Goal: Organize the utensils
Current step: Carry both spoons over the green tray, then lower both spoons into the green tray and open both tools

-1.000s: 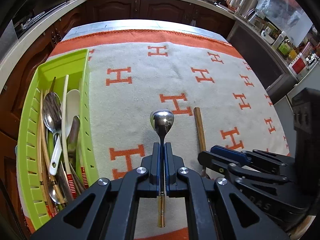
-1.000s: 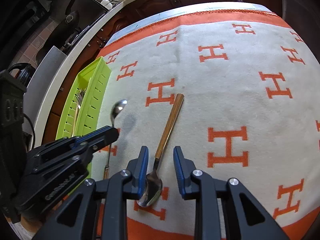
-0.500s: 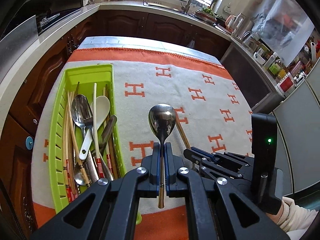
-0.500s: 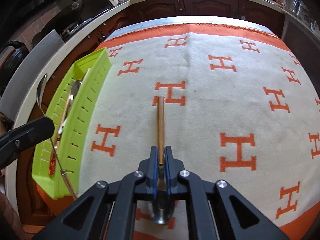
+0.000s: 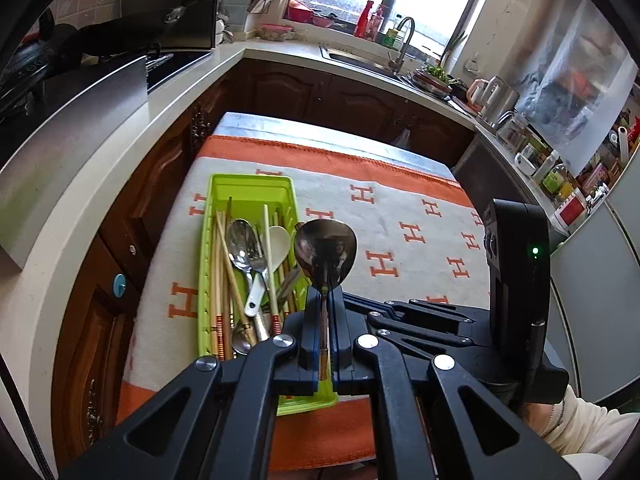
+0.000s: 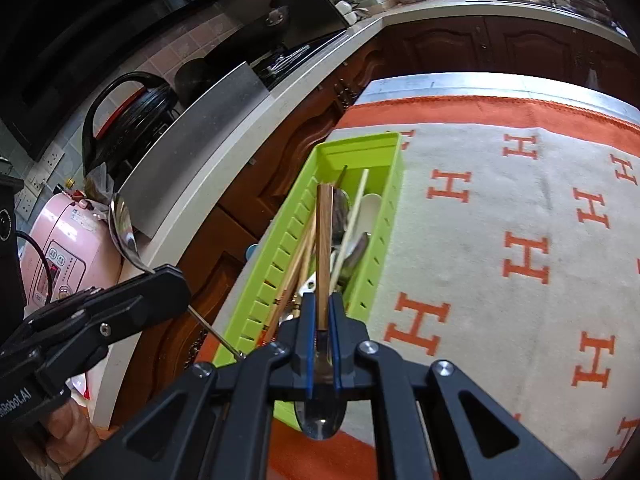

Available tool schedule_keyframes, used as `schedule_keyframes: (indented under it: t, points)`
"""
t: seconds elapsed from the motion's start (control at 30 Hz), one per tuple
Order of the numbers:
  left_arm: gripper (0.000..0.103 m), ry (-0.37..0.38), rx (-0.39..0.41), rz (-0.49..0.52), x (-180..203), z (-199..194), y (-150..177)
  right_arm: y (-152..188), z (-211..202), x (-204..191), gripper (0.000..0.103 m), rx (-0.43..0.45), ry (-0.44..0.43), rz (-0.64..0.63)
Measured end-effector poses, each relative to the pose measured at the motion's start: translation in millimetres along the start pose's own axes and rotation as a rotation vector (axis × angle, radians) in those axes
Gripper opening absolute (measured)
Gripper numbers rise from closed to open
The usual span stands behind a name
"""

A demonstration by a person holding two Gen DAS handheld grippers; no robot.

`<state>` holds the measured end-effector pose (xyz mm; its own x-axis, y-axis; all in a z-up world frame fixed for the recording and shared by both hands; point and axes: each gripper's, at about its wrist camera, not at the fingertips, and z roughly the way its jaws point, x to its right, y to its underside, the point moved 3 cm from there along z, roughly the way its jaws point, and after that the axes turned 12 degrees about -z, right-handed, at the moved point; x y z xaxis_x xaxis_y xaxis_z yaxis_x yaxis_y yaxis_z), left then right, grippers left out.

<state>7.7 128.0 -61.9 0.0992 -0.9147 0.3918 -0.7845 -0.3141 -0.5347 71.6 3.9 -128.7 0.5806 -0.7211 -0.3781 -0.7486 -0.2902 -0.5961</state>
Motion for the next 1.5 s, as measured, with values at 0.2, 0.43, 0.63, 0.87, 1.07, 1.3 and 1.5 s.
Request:
schedule_keyframes:
  t: [0.2,0.43,0.63,0.87,1.07,1.3,1.5]
  points:
    - [0.001,-0.073,-0.046,-0.02,-31.5,17.7,-4.5,-2.6,29.9,-7.6,0.006,-0.038,-0.035,0.04]
    - [0.002,-0.133,-0.116,-0.056,-59.0,66.7,-4.3,-3.2,50.6,3.7,0.006,-0.056,0.013,0.104]
    - [0.009,-0.159,-0.115,-0.066,-67.0,89.9,-7.4,-8.7,60.8,13.2,0.01,-0.074,0.067,0.111]
    - [0.034,-0.177,-0.063,-0.084,-72.0,89.4,-16.2,-20.8,54.2,19.4,0.01,-0.045,0.095,0.104]
    - [0.055,-0.177,-0.025,-0.079,-67.2,81.5,-19.3,-24.4,42.8,17.3,0.01,-0.037,0.129,0.067]
    - [0.085,-0.186,-0.006,-0.056,-55.8,72.9,-15.6,-17.0,27.6,12.4,0.011,-0.039,0.147,0.036]
    - [0.101,-0.195,-0.022,-0.045,-47.9,71.8,-8.2,-3.9,9.7,16.3,0.018,-0.045,0.185,0.037]
